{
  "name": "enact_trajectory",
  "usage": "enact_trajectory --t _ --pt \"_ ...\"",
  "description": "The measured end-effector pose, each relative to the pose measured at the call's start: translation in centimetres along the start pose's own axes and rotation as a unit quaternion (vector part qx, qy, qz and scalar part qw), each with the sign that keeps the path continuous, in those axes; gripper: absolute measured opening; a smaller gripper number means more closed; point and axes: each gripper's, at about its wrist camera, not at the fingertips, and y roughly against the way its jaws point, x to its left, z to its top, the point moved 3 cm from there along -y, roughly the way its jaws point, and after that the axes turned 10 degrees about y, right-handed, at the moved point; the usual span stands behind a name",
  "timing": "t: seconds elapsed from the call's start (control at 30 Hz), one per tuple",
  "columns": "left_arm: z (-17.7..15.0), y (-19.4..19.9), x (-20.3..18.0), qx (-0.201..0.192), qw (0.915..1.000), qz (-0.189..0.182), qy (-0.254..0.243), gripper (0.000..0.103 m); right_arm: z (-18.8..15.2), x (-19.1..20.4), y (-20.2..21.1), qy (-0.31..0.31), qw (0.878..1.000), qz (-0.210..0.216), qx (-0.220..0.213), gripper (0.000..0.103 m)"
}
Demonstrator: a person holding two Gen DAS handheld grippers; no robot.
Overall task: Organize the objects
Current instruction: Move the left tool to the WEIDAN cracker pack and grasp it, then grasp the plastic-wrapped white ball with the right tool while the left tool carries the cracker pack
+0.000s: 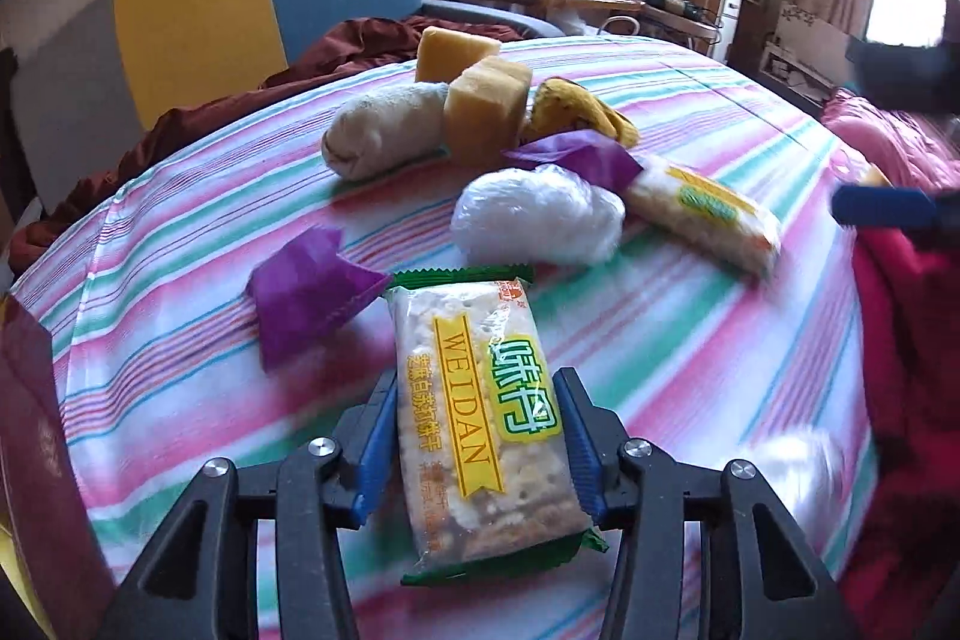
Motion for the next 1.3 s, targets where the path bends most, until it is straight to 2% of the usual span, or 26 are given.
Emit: enact_trajectory --t 0.13,0.33,0.63,0.8,0.93,1.07,1.2,1.3 --pt "-2.4 2.2 1.3 -0.011 0.9998 -0.014 0.007 0.050 -0.1 0.0 -0.1 0.000 1.000 -0.005 0.006 0.084" --pt "-5.5 5.0 2.5 -0.024 0.9995 -0.013 0.014 0.050 -0.1 0.0 -0.3 -0.001 1.000 -0.017 0.016 0.084" --pt "-5.7 4.8 2.8 -0.030 0.9988 -0.018 0.034 0.052 -0.2 -0.1 -0.7 -0.001 0.999 -0.038 0.035 0.084" --pt "-4.6 4.0 3.0 -0.018 0.9987 -0.021 0.043 0.054 -0.4 0.5 -2.0 0.020 0.996 -0.042 0.079 0.083" --pt "-4.0 3.4 2.6 -0.018 0.9990 -0.011 0.039 0.056 -0.6 0.2 -2.2 0.009 0.995 -0.046 0.085 0.083" --pt "-4.5 3.6 2.6 -0.036 0.9988 -0.008 0.033 0.050 -0.7 0.3 -2.4 0.012 0.995 -0.047 0.091 0.083" --pt "-4.8 3.9 3.0 -0.046 0.9982 -0.011 0.038 0.048 -1.2 1.7 -3.6 0.053 0.989 -0.022 0.138 0.077" --pt "-4.9 4.0 3.0 -0.047 0.9981 -0.009 0.038 0.049 -2.4 3.9 -5.2 0.123 0.971 -0.011 0.203 0.076"
